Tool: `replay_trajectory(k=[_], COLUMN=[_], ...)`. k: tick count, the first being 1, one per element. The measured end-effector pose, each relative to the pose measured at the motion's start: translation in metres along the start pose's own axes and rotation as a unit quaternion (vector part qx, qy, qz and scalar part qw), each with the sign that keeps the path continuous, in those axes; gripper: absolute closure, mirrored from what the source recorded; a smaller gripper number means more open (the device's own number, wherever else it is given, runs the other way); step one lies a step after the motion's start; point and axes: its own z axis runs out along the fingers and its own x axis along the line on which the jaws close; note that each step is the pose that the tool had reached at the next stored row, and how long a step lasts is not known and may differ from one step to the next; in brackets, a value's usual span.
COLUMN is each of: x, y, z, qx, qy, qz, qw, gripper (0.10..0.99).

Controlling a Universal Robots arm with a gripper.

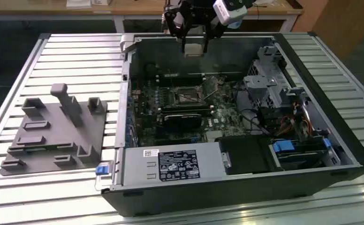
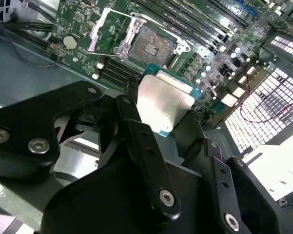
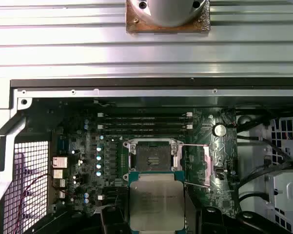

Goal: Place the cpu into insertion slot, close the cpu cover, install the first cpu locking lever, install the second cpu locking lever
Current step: 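Place the cpu into insertion slot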

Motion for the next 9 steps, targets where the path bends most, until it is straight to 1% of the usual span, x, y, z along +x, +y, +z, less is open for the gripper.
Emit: replay_trajectory(k=[9], x=[0.0], y=[0.0], z=[0.0], qx=[0.0], qy=[0.0], qz=[0.0], qw=[1.0], gripper=[0.545])
